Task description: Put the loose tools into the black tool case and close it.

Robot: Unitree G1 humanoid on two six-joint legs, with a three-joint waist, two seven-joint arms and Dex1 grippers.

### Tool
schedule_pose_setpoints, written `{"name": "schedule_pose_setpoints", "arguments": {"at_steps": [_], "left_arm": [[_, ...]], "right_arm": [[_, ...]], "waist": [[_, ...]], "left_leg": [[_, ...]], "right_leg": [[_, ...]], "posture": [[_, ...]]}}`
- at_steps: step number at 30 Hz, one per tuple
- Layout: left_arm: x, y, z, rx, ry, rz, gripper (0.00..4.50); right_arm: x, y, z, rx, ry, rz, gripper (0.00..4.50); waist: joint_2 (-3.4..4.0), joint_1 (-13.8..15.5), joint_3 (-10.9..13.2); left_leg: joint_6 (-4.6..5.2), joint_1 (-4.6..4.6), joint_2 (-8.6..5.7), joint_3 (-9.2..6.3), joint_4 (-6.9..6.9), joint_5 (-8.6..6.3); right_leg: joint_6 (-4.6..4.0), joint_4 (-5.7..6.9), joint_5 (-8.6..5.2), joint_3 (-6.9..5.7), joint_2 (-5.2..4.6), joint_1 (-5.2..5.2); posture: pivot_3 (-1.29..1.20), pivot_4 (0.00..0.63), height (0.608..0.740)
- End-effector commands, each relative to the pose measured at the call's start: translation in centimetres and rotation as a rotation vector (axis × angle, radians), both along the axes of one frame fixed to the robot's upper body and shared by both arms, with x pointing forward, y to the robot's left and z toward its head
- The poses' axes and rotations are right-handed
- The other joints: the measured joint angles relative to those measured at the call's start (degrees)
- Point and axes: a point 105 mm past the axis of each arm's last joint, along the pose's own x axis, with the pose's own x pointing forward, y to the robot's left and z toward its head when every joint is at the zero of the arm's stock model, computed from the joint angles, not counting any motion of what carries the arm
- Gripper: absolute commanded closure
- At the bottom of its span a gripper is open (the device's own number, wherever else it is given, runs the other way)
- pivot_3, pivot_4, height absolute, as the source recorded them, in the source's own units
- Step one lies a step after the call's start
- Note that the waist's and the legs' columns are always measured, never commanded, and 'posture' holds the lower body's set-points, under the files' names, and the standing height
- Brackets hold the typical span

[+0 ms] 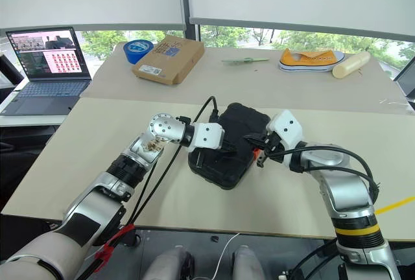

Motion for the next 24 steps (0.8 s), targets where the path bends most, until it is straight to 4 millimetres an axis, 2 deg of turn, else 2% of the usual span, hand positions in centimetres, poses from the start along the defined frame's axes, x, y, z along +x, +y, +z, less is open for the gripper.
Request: {"name": "schedule_pose_setpoints", "arguments": {"at_steps": [1, 2, 3, 4, 7, 10, 11, 15, 19, 22, 24], "left_arm": [[0.9, 2.7, -2.5, 0.060, 0.095, 0.119, 4.45], [1.2, 3.9, -2.0, 0.030, 0.128, 0.166, 4.45], [1.5, 4.9, -1.6, 0.008, 0.155, 0.204, 4.06], [1.6, 6.3, -1.1, -0.016, 0.189, 0.245, 3.88], [1.3, 10.6, 0.4, -0.076, 0.270, 0.354, 2.92], [-0.4, 15.1, 2.7, -0.157, 0.373, 0.421, 1.79], [-1.1, 15.9, 3.4, -0.178, 0.401, 0.429, 1.30], [-4.3, 20.5, 6.3, -0.222, 0.487, 0.524, 0.00], [-5.9, 23.4, 8.5, -0.299, 0.489, 0.654, 0.00], [-6.5, 23.7, 8.9, -0.344, 0.497, 0.679, 0.00], [-6.7, 23.5, 8.4, -0.333, 0.485, 0.680, 0.00]], "right_arm": [[-0.8, -2.0, 0.9, -0.033, -0.018, -0.010, 4.50], [-1.3, -2.8, 1.3, -0.017, -0.005, -0.007, 4.50], [-1.7, -3.4, 1.8, -0.007, 0.003, 0.006, 4.04], [-2.3, -3.9, 2.3, 0.000, 0.012, 0.029, 3.84], [-3.8, -5.5, 3.5, 0.015, 0.050, 0.093, 2.89], [-4.8, -7.2, 4.5, 0.032, 0.096, 0.137, 1.80], [-5.0, -7.6, 4.7, 0.034, 0.107, 0.147, 1.33], [-6.1, -9.2, 5.4, 0.038, 0.197, 0.197, 0.04], [-7.0, -9.8, 6.4, 0.052, 0.253, 0.248, 0.04], [-7.0, -9.5, 7.0, 0.093, 0.258, 0.265, 0.04], [-6.5, -9.4, 7.0, 0.096, 0.244, 0.252, 0.04]], "waist": [[0.00, -0.06, 0.00], [0.00, -0.24, 0.00], [0.00, -0.45, 0.00], [0.00, -0.93, 0.01], [-0.01, -2.44, 0.03], [-0.01, -3.22, 0.03], [-0.01, -3.33, 0.04], [-0.03, -2.87, 0.48], [-0.04, -1.78, 0.56], [-0.04, -1.16, 0.57], [-0.05, -1.09, 0.57]], "left_leg": [[0.00, -0.01, 0.01, -0.01, 0.00, 0.00], [0.00, -0.01, 0.01, -0.01, 0.00, 0.00], [0.00, -0.01, 0.02, 0.00, 0.00, 0.00], [0.00, -0.02, 0.04, 0.00, -0.02, 0.00], [0.01, -0.08, 0.15, 0.01, -0.27, 0.00], [-0.03, -0.03, 0.17, 0.01, -0.69, 0.02], [-0.04, -0.12, 0.20, 0.01, -0.75, 0.03], [-0.12, -0.54, 0.19, 0.03, -0.77, 0.08], [-0.12, -0.58, 0.09, 0.07, -0.75, 0.07], [-0.13, -0.50, 0.09, 0.06, -0.75, 0.07], [-0.16, -0.50, 0.09, 0.06, -0.74, 0.09]], "right_leg": [[0.00, 0.00, 0.00, -0.01, 0.01, -0.01], [0.00, 0.00, 0.00, -0.01, 0.02, -0.01], [-0.01, 0.00, 0.00, 0.00, 0.02, -0.02], [-0.01, 0.01, 0.00, 0.01, 0.05, -0.06], [-0.11, 0.16, -0.06, 0.12, 0.17, -0.36], [-0.21, 0.19, -0.13, 0.20, 0.23, -0.59], [-0.22, 0.23, -0.14, 0.20, 0.24, -0.76], [-0.23, 0.26, -0.14, 0.14, 0.11, -1.16], [-0.17, 0.15, -0.16, 0.11, -0.09, -1.12], [-0.16, 0.07, -0.17, 0.05, -0.14, -1.03], [-0.16, 0.10, -0.17, 0.04, -0.13, -1.04]], "posture": [[0.00, 0.150, 0.735], [0.00, 0.150, 0.735], [0.00, 0.150, 0.735], [0.00, 0.150, 0.735], [0.00, 0.150, 0.735], [0.00, 0.150, 0.735], [0.00, 0.150, 0.735], [0.00, 0.150, 0.735], [0.00, 0.150, 0.735], [0.00, 0.150, 0.735], [0.00, 0.150, 0.735]]}}
